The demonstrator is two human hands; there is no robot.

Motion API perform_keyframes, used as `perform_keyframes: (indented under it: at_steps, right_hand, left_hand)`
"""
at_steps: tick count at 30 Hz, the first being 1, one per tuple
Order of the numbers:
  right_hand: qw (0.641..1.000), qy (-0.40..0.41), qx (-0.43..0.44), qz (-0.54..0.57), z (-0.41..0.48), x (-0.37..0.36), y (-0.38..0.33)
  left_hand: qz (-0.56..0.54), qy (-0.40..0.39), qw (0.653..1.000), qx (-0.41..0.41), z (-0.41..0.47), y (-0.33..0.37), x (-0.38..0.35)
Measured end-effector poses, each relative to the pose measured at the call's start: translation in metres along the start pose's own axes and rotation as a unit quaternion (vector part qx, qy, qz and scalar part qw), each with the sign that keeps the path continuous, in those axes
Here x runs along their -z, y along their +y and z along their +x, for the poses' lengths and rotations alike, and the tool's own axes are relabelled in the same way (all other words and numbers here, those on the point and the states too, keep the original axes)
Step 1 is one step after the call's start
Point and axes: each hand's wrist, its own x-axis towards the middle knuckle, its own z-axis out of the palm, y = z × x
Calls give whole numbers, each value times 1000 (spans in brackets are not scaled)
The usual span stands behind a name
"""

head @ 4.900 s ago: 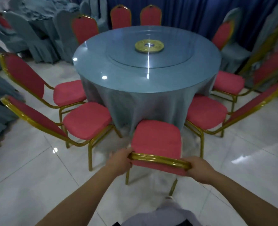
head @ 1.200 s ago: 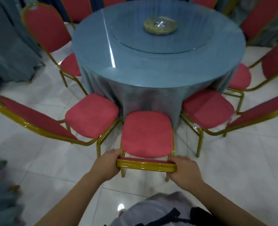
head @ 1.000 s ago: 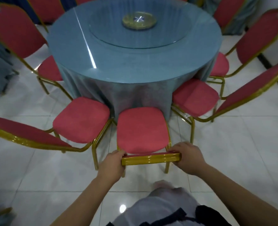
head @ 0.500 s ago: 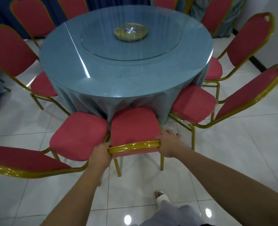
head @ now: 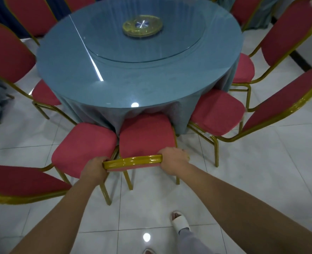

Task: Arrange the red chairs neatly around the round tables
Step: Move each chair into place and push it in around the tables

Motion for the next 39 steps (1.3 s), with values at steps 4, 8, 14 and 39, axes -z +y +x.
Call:
perform_keyframes:
  at_steps: [4, 8, 14, 39]
  right_hand:
    - [999, -10, 28, -31, -34, -5, 20]
    - [999, -1, 24, -44, -58, -12, 37]
    - [998, 11, 18, -57, -73, -14, 73]
    - [958, 9, 227, 176, -123, -41, -137]
  left_hand:
    - [30, -27, 999, 29, -36, 13, -16]
    - [32, -30, 999, 31, -62, 24, -35]
    - [45, -40, 998, -9, -69, 48, -49]
    - [-399, 11, 906, 140, -212, -115, -9]
